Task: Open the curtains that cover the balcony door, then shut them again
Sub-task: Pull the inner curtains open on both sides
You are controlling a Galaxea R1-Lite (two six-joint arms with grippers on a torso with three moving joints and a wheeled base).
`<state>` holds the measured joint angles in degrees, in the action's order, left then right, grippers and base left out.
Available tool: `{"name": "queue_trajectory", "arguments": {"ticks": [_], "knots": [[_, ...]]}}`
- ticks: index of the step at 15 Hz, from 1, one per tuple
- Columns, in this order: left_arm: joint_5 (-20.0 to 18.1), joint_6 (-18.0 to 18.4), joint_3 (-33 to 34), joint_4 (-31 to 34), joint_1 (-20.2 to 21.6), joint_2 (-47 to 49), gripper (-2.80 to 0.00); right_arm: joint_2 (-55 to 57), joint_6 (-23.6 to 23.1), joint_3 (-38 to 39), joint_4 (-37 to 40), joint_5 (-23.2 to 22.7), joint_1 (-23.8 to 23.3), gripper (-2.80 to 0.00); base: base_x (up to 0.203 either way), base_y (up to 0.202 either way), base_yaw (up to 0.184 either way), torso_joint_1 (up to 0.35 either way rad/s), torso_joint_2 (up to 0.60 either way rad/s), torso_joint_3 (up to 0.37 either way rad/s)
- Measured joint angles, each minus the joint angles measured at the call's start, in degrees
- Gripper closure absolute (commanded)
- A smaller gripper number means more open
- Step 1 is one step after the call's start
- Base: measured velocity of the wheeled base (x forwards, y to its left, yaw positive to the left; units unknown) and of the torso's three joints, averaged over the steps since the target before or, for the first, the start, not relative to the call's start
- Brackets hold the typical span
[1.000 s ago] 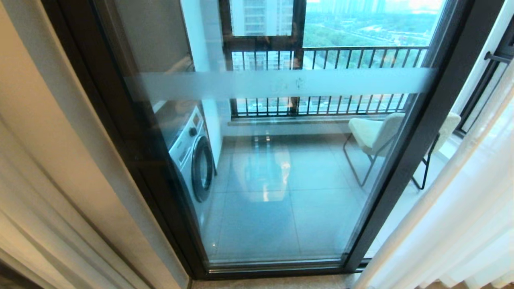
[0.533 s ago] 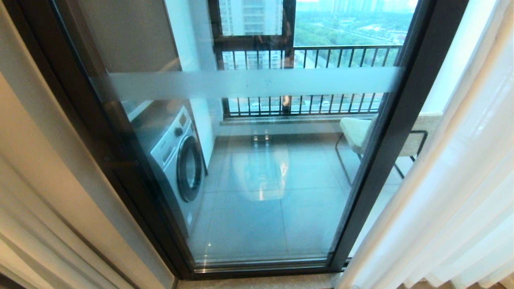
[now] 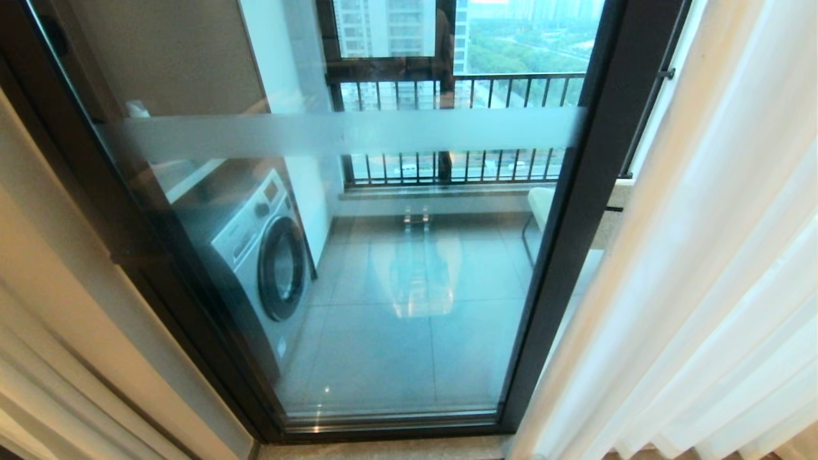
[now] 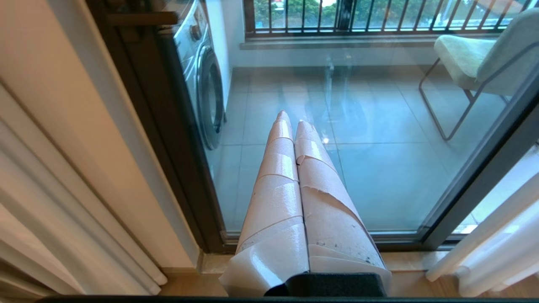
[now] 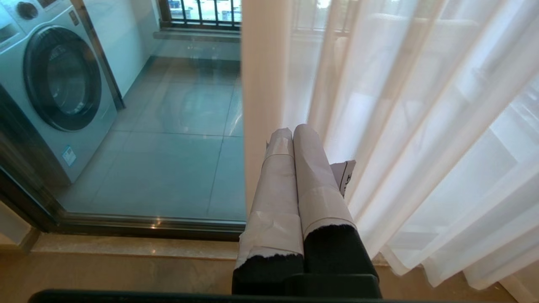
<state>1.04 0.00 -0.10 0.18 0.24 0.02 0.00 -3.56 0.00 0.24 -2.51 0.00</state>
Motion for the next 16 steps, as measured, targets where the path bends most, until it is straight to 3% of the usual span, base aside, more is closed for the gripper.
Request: {"name": "queue_trajectory", "arguments": {"ticks": [16], "knots": [[0.0, 0.0, 0.0, 0.0, 0.0, 0.0, 0.00, 0.0, -0.1, 0.0, 0.0, 0.0, -0.1, 0.00, 0.000, -0.013, 0.000, 0.000, 0.00, 0.000]]}}
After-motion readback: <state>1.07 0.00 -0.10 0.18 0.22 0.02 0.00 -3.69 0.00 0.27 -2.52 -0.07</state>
